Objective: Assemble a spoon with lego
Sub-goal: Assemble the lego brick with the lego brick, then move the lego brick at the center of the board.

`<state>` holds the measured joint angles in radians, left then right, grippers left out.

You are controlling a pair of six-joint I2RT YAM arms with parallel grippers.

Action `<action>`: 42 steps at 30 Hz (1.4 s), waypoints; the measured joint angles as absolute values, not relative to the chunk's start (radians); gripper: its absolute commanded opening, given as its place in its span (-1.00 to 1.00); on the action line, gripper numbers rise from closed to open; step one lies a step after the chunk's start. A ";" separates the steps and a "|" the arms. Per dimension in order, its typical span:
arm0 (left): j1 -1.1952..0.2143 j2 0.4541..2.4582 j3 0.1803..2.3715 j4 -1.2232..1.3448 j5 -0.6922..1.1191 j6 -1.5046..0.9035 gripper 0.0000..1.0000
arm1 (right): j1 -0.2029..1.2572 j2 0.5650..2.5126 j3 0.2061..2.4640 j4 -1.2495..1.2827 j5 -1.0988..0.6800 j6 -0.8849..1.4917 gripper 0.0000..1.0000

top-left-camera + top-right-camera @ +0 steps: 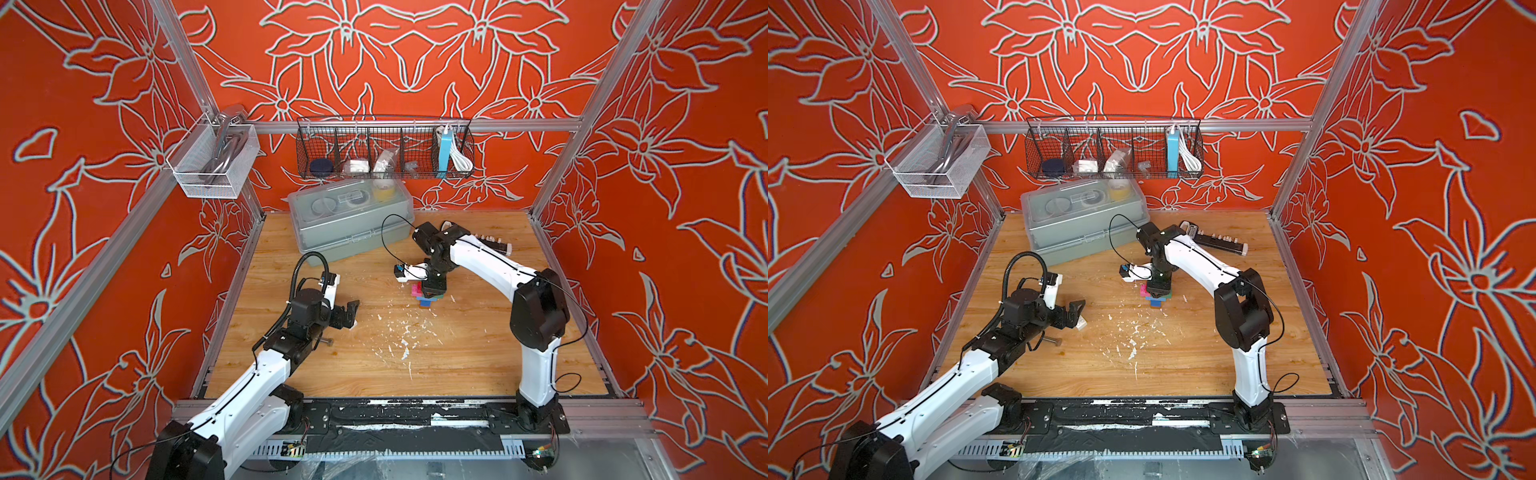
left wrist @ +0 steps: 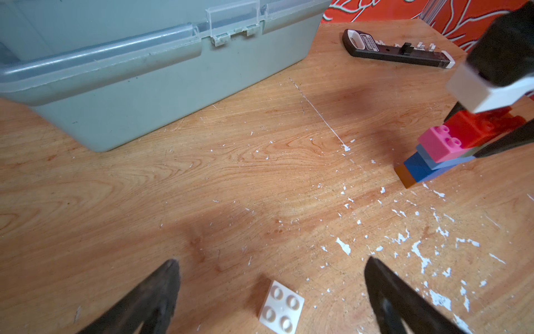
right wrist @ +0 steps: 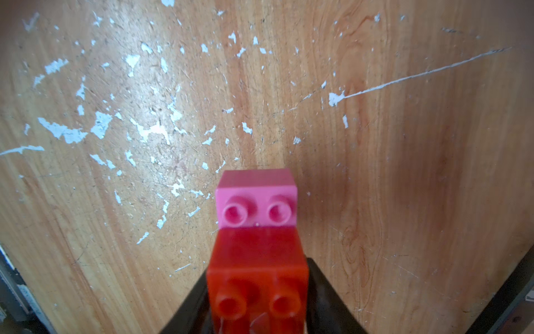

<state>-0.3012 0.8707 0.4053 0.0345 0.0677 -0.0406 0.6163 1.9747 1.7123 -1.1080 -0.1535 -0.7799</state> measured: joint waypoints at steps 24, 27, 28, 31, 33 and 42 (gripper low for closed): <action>-0.439 0.854 0.620 -0.393 -0.050 -0.147 0.96 | 0.616 1.698 1.555 -0.890 -0.099 -0.676 0.37; -0.452 0.863 0.662 -0.477 -0.048 -0.209 0.96 | 0.616 1.656 1.552 -0.855 -0.077 -0.629 0.39; -0.455 0.873 0.672 -0.499 -0.049 -0.227 0.96 | 0.616 1.645 1.553 -0.844 -0.075 -0.611 0.39; -0.464 0.933 0.695 -0.561 -0.047 -0.283 0.96 | 0.616 1.613 1.554 -0.813 -0.068 -0.532 0.39; -0.467 1.008 0.714 -0.598 -0.042 -0.317 0.96 | 0.616 1.593 1.550 -0.788 -0.071 -0.485 0.39; -0.487 1.269 0.764 -0.623 -0.041 -0.372 0.96 | 0.616 1.507 1.455 -0.711 -0.084 -0.405 0.40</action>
<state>-0.4866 1.2694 0.7643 -0.6228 -0.0410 -0.3721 0.6163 1.5074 1.4548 -0.7113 -0.0845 -0.4049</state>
